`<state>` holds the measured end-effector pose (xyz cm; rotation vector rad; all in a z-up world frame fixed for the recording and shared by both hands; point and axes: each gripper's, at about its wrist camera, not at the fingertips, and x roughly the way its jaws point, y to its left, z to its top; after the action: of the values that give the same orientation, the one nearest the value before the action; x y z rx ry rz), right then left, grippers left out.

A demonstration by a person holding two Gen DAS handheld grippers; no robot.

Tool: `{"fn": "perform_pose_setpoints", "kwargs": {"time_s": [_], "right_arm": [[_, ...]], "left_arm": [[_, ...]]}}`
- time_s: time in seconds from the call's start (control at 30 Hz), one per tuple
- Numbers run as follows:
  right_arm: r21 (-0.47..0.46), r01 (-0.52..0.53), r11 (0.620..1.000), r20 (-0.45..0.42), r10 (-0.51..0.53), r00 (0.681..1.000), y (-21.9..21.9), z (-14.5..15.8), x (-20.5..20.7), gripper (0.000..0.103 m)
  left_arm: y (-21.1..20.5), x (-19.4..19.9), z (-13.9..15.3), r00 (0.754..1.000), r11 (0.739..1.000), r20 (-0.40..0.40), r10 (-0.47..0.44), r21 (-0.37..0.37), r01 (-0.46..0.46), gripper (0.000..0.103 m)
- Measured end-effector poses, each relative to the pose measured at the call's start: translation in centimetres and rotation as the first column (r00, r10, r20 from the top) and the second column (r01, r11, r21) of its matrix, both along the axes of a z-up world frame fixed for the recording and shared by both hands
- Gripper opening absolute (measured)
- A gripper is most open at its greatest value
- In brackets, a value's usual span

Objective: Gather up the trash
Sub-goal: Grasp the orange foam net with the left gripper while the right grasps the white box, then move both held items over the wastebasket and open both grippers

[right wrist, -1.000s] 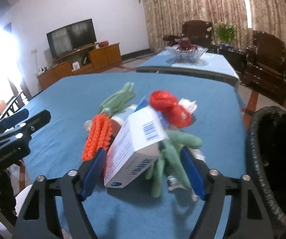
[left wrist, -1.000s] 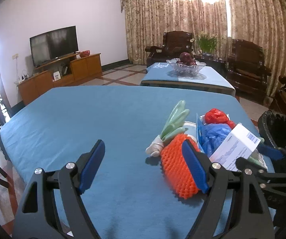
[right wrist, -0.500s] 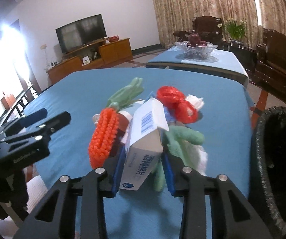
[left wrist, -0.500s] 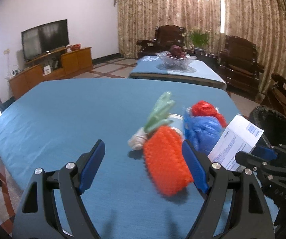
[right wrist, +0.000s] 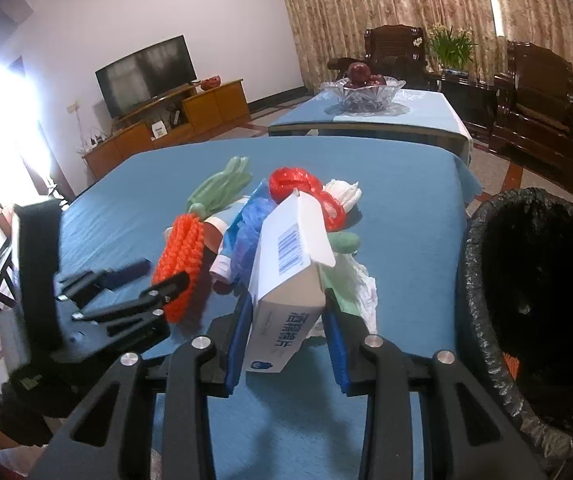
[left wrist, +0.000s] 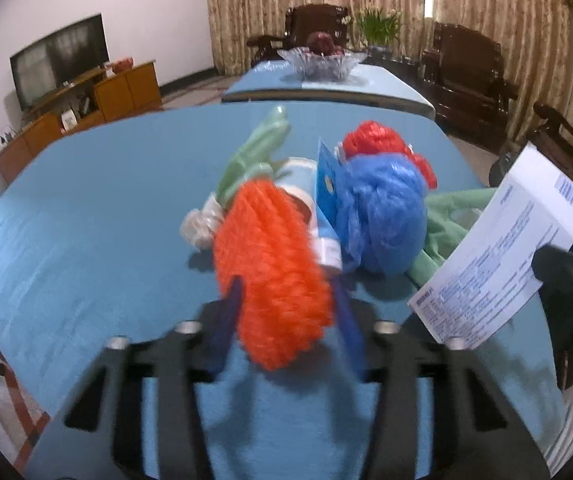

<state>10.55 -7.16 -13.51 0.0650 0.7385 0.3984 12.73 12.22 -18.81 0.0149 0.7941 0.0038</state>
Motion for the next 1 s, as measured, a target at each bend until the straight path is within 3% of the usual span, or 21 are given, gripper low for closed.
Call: {"fn": "perform_pose_setpoints", "kwargs": {"time_s": [0.13,0.47,1.0], "right_arm": [[-0.01,-0.006,1.0,0.019,0.006,1.0,0.3,0.4,-0.2,0.035],[-0.005,-0.003,1.0,0.063,0.003,0.998,0.2,2.8,-0.6,0.031],[-0.024,0.078,0.997,0.133,-0.074,0.988,-3.1,6.3,-2.0,0.03]], "left_arm": [[0.4,-0.3,0.8,0.999,1.0,0.035,0.025,-0.004,-0.025,0.023],[0.1,-2.6,6.4,0.986,1.0,0.166,0.002,-0.01,0.0,0.021],[-3.8,-3.8,10.0,0.972,0.989,0.21,-0.106,-0.076,0.125,0.02]]}}
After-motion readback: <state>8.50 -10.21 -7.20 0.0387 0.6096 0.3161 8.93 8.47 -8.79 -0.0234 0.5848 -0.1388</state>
